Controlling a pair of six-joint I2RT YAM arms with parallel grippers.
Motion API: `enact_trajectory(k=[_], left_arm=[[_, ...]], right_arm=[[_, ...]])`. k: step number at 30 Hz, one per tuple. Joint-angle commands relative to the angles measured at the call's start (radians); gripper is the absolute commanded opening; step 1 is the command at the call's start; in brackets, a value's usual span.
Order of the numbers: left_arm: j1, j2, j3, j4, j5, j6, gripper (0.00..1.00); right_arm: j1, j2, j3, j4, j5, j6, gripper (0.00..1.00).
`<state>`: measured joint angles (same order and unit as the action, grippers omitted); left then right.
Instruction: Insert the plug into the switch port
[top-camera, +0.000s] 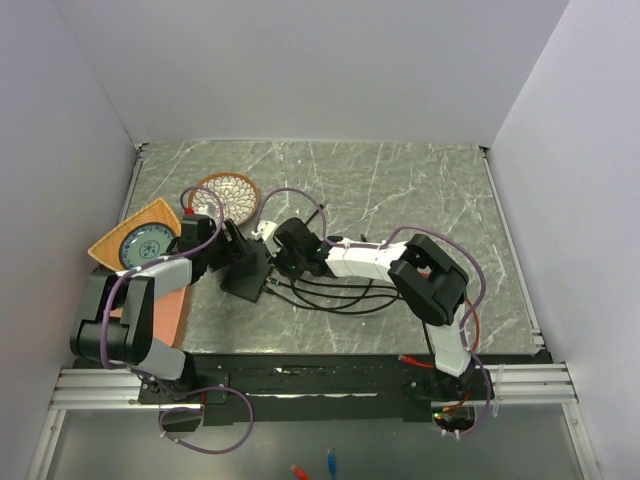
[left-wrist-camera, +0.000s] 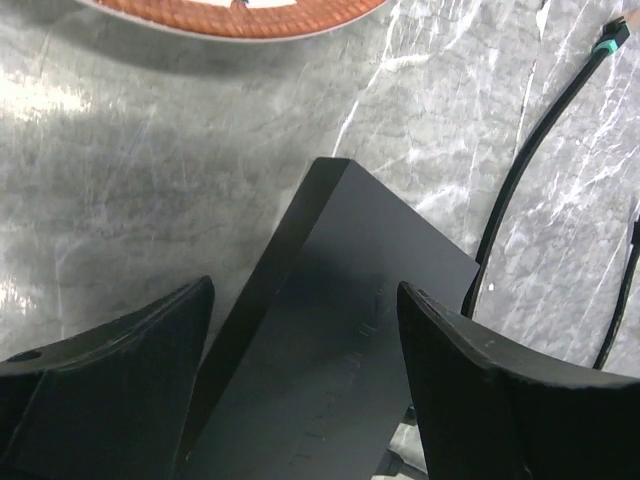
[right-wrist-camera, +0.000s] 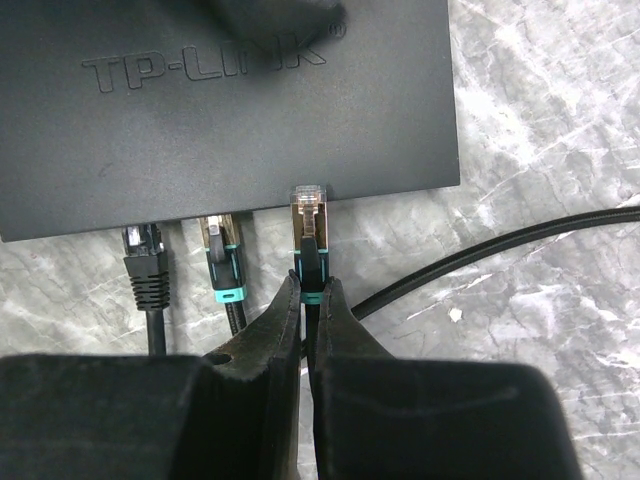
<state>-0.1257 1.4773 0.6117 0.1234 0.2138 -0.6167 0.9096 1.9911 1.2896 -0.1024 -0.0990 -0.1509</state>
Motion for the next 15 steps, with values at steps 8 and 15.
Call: enact_trajectory(k=[8, 15], left_arm=[[0.008, 0.055, 0.03, 0.059, 0.016, 0.029, 0.78], [0.009, 0.072, 0.03, 0.079, 0.042, 0.043, 0.76]], right_arm=[[-0.006, 0.06, -0.039, -0.161, -0.022, 0.016, 0.0], [-0.008, 0.044, -0.059, -0.209, -0.016, 0.011, 0.0]])
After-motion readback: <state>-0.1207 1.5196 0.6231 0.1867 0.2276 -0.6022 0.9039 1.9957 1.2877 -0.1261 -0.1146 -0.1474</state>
